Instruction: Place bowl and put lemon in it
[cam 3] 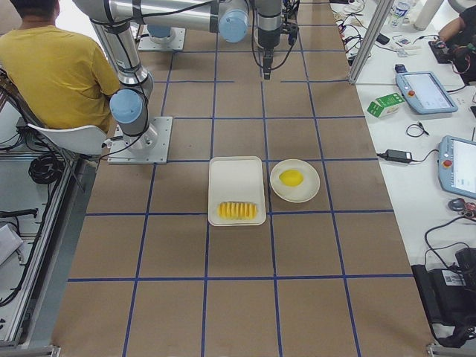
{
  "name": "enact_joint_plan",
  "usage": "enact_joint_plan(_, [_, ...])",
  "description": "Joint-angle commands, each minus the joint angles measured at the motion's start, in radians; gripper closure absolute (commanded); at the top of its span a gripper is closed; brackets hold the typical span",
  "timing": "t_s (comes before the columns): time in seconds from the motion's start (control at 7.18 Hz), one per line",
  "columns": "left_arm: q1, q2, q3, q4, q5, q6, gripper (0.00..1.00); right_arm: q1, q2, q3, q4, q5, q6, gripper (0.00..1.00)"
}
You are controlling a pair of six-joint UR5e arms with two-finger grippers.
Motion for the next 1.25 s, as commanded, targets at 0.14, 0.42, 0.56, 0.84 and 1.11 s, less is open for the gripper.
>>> enact_joint_plan(0.14, [-0.001,-0.016,-0.016,0.058,-0.002,0.008,0.15,-0.142,0.042,0.076,-0.040,0.006,-0.132,0.00])
enact_joint_plan(0.42, [-0.002,-0.026,-0.016,0.071,-0.017,0.001,0.49,-0.268,0.130,0.130,-0.162,0.011,-0.238,0.00])
enact_joint_plan(0.56, [-0.001,-0.026,-0.016,0.069,-0.043,0.000,0.69,-0.311,0.166,0.132,-0.257,0.014,-0.371,0.00])
enact_joint_plan(0.84, [-0.001,-0.022,-0.017,0.051,-0.039,-0.001,0.98,-0.397,0.235,0.132,-0.328,0.029,-0.505,0.00])
enact_joint_plan(1.11, [0.001,-0.014,-0.020,0.035,-0.045,0.000,1.00,-0.466,0.357,0.130,-0.521,0.034,-0.660,0.00])
